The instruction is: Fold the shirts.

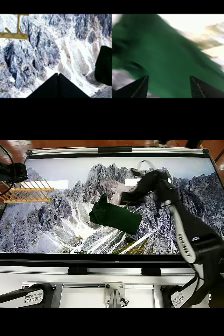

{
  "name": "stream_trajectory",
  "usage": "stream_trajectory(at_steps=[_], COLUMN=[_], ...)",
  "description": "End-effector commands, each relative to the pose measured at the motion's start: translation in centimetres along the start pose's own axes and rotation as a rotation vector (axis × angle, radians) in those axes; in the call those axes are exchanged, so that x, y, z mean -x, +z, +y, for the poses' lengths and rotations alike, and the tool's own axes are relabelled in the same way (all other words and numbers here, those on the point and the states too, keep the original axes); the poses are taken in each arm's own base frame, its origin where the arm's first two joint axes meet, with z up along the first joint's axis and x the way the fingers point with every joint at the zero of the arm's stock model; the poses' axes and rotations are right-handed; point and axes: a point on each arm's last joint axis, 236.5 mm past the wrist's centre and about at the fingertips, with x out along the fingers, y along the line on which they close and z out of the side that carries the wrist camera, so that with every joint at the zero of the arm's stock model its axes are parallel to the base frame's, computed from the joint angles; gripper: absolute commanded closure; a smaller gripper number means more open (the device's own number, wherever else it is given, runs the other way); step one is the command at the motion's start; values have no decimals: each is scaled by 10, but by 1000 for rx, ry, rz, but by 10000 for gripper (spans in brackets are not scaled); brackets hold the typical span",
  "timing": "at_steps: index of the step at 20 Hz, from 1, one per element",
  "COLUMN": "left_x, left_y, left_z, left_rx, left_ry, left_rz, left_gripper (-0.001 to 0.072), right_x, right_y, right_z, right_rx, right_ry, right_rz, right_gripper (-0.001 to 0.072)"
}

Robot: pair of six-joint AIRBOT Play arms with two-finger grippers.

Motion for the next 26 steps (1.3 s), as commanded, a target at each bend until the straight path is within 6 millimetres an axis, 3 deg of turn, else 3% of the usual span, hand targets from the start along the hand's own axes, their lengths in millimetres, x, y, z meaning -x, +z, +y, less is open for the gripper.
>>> stream_trajectory(at_steps=[1, 3, 7, 10, 16, 17, 19, 20, 22, 26], left_x=[1, 1, 0, 1, 0, 0, 0, 0, -1, -6], left_y=[0, 0, 0, 0, 0, 0, 0, 0, 0, 0], left_z=[1, 1, 0, 0, 0, 0, 0, 0, 0, 1], left_rx=[-7, -7, -1, 10, 10, 10, 10, 10, 10, 12], left_ry=[2, 2, 0, -2, -1, -1, -1, -1, -2, -2], left_rz=[1, 1, 1, 1, 1, 1, 1, 2, 2, 6], left_gripper=[678, 678, 678, 678, 678, 678, 677, 678, 677, 678], right_x=[42, 32, -18, -46, -62, -65, -67, -62, -36, 52], right_y=[-62, -90, -107, -104, -71, -68, -61, -52, -26, 64], right_z=[-85, -102, -86, -66, -32, -26, -17, -12, 6, 28], right_rx=[-185, -311, -429, -386, -397, -423, -432, -402, -245, -56], right_ry=[-43, 18, 172, 175, 238, 277, 332, 352, 385, 329], right_rz=[211, 222, 139, 93, -28, -27, -45, -72, -120, -361], right_gripper=[102, 102, 98, 99, 101, 149, 552, 636, 636, 637])
